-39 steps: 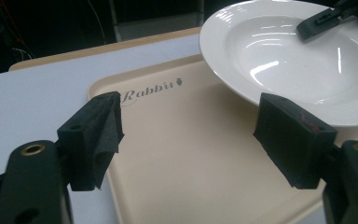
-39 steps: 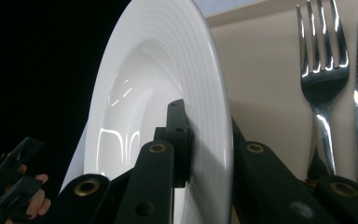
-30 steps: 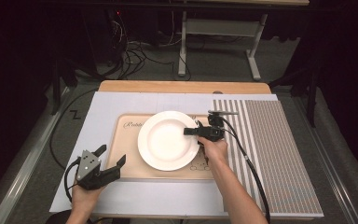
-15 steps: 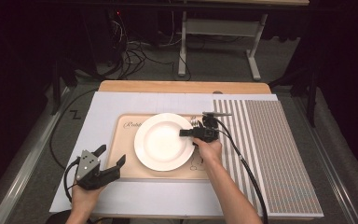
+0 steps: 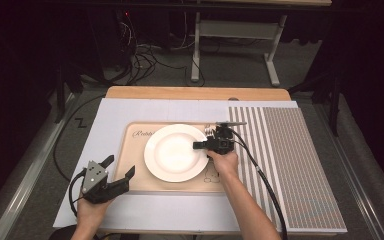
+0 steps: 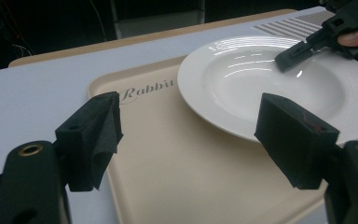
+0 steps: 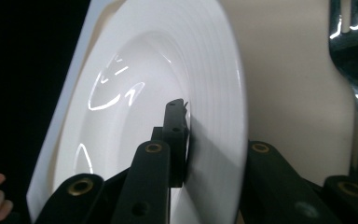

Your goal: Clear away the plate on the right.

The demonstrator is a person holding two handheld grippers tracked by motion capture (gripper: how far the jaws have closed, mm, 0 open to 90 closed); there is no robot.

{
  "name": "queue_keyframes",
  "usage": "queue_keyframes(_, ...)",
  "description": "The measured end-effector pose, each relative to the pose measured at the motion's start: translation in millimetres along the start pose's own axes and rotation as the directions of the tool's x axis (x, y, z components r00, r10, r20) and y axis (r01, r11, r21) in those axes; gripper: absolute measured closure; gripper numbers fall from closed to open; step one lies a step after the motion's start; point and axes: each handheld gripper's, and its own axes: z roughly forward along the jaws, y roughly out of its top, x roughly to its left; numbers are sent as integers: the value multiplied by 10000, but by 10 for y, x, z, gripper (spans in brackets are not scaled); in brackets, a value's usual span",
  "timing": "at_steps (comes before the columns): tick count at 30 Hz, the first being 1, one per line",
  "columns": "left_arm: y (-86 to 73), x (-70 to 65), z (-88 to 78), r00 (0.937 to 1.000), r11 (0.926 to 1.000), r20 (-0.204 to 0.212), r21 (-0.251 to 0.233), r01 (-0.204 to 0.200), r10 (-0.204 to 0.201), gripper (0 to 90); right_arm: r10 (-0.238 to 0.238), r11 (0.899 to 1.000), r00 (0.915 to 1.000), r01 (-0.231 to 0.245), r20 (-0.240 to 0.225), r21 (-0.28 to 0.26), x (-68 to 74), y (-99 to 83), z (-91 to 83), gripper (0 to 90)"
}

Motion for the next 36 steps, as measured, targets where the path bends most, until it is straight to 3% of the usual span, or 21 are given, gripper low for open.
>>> queue_keyframes(4, 0, -4, -2, 10000, 10000, -29, 30, -47, 47, 229, -259, 9995, 9992, 253, 306, 202, -5, -14, 5, 782)
queue_keyframes(10, 0, -5, -4, 10000, 10000, -10, 11, -50, 50, 226, -365, 9991, 9989, 358, 285, 235, -20, -11, -4, 762)
queue_keyframes(21, 0, -5, -4, 10000, 10000, -53, -12, -50, 50, 221, 7, 10000, 10000, -7, -53, -99, -85, 4, -93, 698)
queue_keyframes(28, 0, 5, -11, 10000, 10000, -63, -53, 37, -37, 217, -111, 9992, 9999, 109, -50, -380, -108, 12, -175, 613)
queue_keyframes(36, 1, 1, -15, 10000, 9999, -43, -99, 34, -34, 214, -157, 9977, 9999, 153, -44, -667, -166, -8, -270, 594)
